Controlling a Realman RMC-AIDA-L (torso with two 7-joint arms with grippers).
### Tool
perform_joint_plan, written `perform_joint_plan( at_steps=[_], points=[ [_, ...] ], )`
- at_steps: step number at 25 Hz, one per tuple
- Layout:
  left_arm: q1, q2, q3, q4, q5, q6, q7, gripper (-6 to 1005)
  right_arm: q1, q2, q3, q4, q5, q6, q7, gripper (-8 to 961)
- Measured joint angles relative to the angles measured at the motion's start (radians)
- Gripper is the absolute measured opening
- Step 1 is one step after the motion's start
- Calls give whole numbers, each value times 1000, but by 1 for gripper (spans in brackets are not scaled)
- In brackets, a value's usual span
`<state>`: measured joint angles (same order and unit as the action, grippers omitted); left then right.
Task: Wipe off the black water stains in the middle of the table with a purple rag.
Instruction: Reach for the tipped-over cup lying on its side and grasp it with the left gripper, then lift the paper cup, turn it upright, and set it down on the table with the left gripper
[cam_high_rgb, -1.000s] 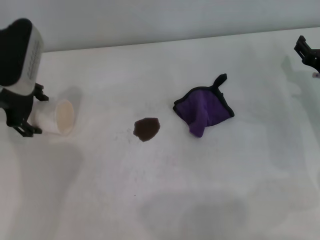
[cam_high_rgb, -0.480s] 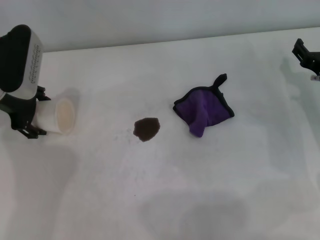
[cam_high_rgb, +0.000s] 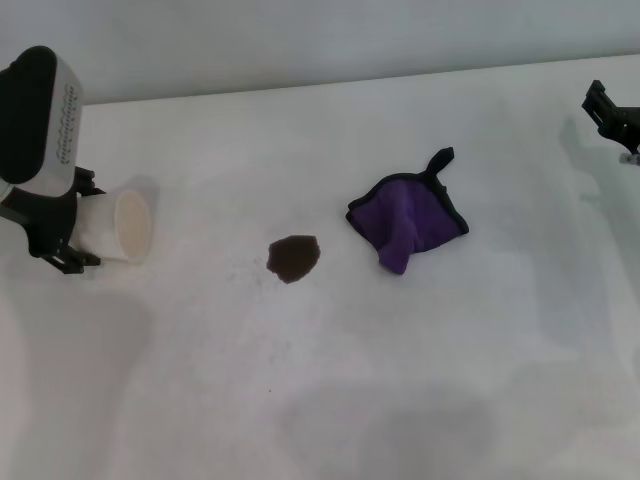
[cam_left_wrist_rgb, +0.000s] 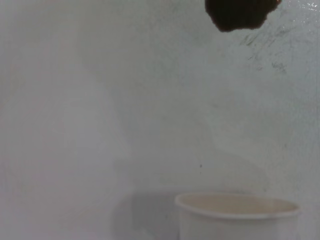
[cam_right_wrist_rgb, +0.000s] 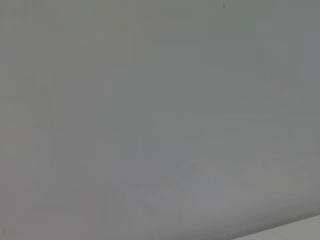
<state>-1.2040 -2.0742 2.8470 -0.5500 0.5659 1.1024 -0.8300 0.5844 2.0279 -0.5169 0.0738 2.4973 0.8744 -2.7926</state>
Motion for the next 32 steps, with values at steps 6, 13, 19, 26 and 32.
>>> perform_joint_plan(
  at_steps=[6,13,19,26,32],
  points=[
    [2,0,0,1,-7,-5,5,860,0,0,0,0,0,1,10,844],
    [4,0,0,-7,-59,-17,20,720,0,0,0,0,0,1,10,844],
    [18,-4,0,-66,-296,-17,-27,665,-3,0,-10,0,0,25,10,844],
    [198,-6,-1,-11,-930,1,-51,636,-26,0,-14,-1,-11,100,11,844],
    [459,-2,-2,333,-1430,48,287,594,-73,-8,-16,-20,-95,197,12,845]
  ],
)
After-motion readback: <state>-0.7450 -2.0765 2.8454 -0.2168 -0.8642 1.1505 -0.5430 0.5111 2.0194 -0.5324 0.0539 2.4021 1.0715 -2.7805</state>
